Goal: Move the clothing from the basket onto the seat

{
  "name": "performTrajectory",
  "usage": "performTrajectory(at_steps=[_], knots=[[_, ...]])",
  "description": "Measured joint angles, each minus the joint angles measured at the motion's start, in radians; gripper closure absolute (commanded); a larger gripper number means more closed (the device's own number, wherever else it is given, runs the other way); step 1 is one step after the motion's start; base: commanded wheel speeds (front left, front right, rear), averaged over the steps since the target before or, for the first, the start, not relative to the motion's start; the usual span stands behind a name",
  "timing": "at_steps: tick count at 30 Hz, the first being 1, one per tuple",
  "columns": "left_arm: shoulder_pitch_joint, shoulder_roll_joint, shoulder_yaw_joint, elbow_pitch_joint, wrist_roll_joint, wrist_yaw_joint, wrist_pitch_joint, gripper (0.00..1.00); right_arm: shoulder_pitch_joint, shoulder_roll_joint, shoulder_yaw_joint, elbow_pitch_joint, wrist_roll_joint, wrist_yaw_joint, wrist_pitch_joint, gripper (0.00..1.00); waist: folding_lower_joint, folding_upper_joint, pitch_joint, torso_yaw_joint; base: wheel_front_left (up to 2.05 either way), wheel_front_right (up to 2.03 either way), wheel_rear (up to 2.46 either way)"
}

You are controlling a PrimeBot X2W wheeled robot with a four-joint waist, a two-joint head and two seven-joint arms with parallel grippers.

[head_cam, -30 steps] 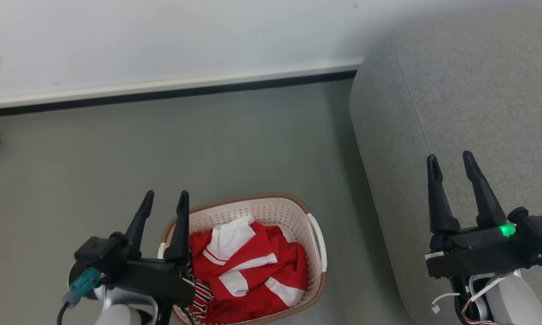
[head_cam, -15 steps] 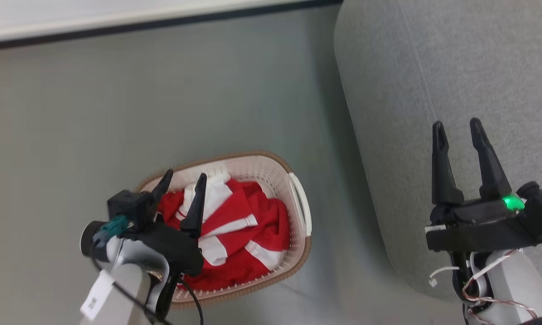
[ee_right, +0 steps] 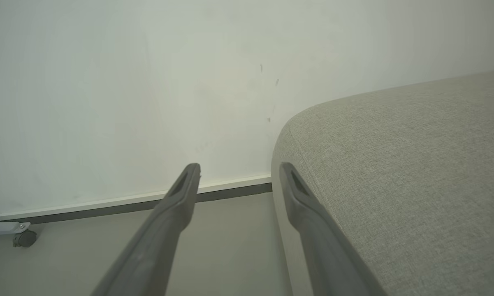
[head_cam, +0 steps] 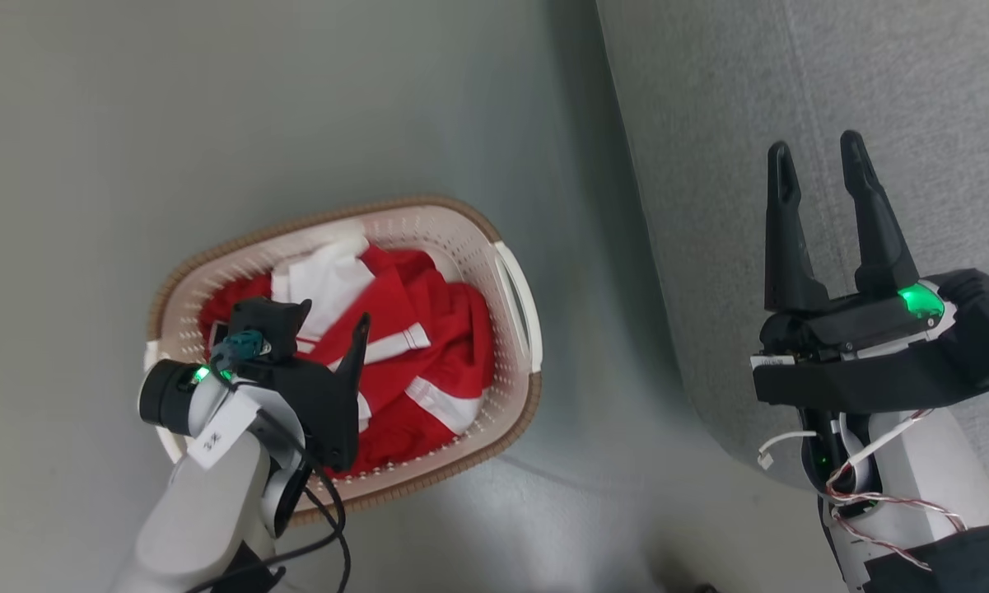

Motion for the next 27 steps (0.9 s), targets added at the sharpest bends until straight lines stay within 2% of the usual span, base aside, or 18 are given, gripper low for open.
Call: performTrajectory(at_steps=[8,15,22,27], knots=[[-0.08,0.012,-0.023,0.094,0.016,-0.009,0.051,0.0,-0.048,0.01,0.006,-0.004,0.0,0.006,0.0,0.0,-0.0001,0.0,0.109,-0.032,0.0,0.0,0.0],[-0.125,0.039,-0.06,0.16,0.039,-0.036,0.091,0.0,-0.084,0.021,0.023,-0.001,0.0,0.01,0.0,0.0,-0.0001,-0.0001,0.189,-0.062,0.0,0.0,0.0],[-0.153,0.041,-0.082,0.229,0.039,-0.048,0.127,0.0,-0.106,0.026,0.026,0.006,0.0,0.015,-0.001,0.0,-0.0003,-0.0002,0.247,-0.093,0.0,0.0,0.0],[-0.175,0.049,-0.122,0.302,0.081,-0.052,0.176,0.0,-0.121,0.032,0.035,0.013,0.0,0.018,-0.006,0.0,-0.0003,-0.0002,0.269,-0.109,0.0,0.0,0.0]])
